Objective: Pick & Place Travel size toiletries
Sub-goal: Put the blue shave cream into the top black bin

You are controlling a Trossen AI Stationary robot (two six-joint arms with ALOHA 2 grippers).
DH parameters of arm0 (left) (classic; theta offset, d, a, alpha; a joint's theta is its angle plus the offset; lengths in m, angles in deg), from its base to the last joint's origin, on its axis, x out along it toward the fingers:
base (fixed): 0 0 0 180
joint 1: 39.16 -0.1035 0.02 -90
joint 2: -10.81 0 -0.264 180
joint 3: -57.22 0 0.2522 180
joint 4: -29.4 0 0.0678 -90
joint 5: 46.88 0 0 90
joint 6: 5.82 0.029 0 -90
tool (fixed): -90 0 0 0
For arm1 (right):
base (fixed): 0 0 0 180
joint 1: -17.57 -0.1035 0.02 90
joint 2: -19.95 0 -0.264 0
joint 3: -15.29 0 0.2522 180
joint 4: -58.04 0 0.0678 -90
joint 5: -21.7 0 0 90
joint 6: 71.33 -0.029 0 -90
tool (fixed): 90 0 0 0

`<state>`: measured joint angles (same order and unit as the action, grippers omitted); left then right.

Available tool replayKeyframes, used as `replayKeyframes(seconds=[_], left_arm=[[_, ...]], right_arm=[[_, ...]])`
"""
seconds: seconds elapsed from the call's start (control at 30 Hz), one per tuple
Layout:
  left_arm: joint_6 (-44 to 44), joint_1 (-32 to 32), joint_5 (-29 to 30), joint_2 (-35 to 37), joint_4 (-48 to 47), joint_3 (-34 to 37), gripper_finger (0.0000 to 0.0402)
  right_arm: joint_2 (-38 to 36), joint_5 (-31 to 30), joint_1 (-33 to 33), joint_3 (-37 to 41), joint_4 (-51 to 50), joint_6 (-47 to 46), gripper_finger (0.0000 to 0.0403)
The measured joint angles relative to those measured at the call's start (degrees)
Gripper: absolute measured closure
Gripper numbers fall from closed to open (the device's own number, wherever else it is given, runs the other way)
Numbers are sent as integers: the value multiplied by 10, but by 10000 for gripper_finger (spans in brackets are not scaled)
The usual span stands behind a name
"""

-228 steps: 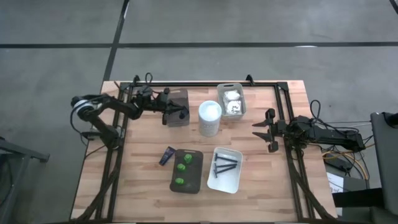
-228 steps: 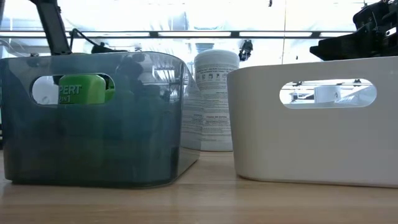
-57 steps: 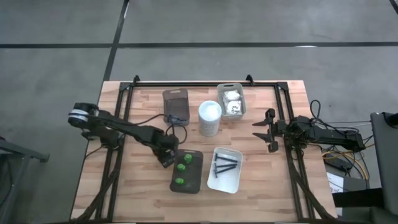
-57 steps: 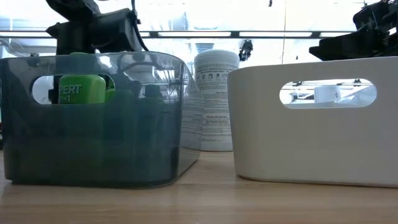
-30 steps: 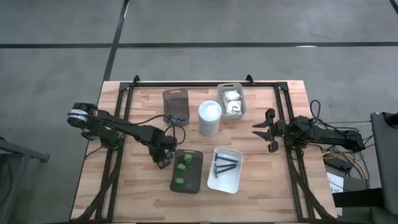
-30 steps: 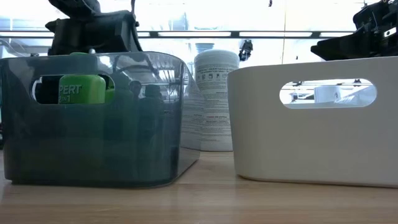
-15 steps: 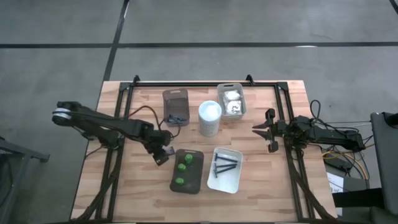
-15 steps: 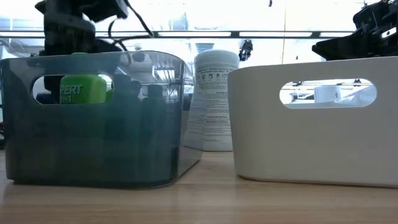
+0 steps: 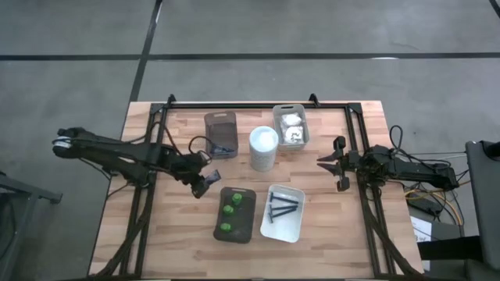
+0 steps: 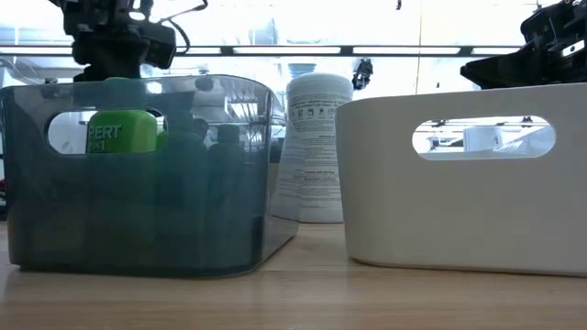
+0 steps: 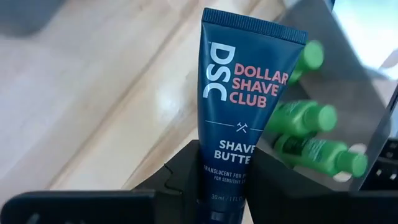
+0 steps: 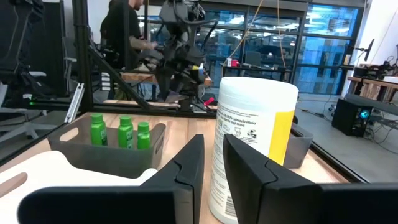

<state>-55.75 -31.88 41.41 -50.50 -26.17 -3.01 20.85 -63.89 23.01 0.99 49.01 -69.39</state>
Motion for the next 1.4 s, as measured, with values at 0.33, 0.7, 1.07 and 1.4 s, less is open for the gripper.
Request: replayKeyframes(seconds=[0.33, 0.7, 1.07, 1.4], left_arm=[[20, -78, 3, 8, 2, -30, 294], [152, -218, 2, 8, 19, -62, 294], [268, -310, -37, -37, 98, -59, 294], [418, -333, -38, -135, 117, -91, 294]], right_arm=[[0, 0, 0, 0, 0, 0, 312], [0, 0, 0, 0, 0, 0, 284], [0, 0, 0, 0, 0, 0, 258], [0, 0, 0, 0, 0, 0, 238]])
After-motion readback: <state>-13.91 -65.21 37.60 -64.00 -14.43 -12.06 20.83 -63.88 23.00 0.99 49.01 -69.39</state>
